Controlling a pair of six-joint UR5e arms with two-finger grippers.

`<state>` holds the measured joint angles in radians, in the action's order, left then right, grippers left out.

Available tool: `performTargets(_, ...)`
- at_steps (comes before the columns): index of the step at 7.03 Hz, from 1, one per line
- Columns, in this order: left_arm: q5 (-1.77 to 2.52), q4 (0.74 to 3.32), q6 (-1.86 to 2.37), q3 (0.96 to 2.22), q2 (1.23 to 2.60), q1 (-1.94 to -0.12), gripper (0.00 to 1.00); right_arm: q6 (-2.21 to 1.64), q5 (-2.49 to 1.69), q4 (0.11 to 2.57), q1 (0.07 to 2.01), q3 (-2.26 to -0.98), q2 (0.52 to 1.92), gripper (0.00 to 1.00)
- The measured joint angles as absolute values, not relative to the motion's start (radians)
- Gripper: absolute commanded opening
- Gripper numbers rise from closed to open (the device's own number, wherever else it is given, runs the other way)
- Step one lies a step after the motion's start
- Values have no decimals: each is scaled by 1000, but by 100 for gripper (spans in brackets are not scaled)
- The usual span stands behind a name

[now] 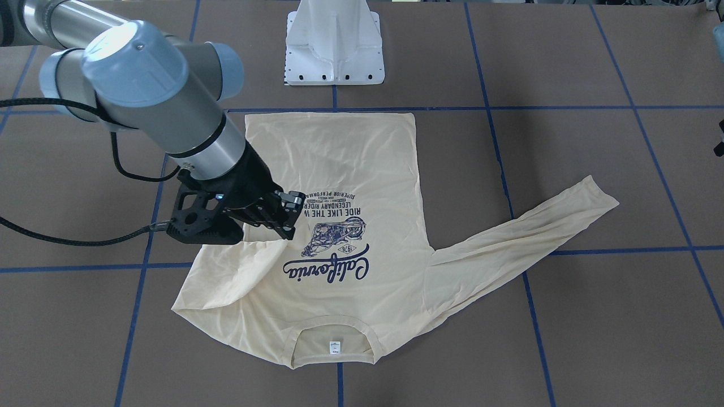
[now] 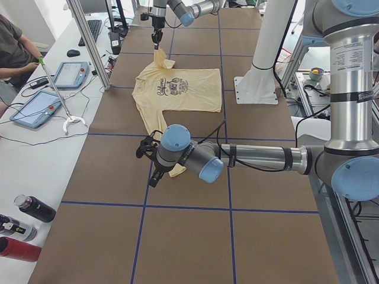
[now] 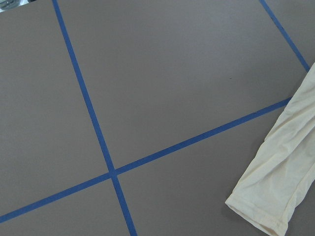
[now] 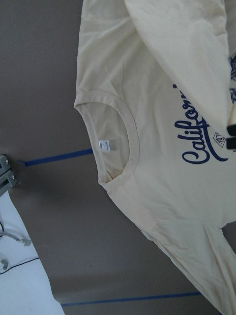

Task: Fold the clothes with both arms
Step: 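Carry the sleeve cuff across the shirt toward the far shoulder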

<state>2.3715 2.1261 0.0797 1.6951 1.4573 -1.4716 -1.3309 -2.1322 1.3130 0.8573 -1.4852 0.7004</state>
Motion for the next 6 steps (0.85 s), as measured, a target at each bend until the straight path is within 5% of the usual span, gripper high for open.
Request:
performTargets(3,2372,2126,80,1695,1457,-1471,99,-1323,-2030,1292,741,-1438,585,0)
performTargets(4,2372,2126,80,1695,1457,-1470,99,-1322,-1967,1290,687,-1384,530,12)
performTargets(6,2389,2126,80,1695,1454,-1469,99,-1325,-1869,1224,604,-1230,433,100)
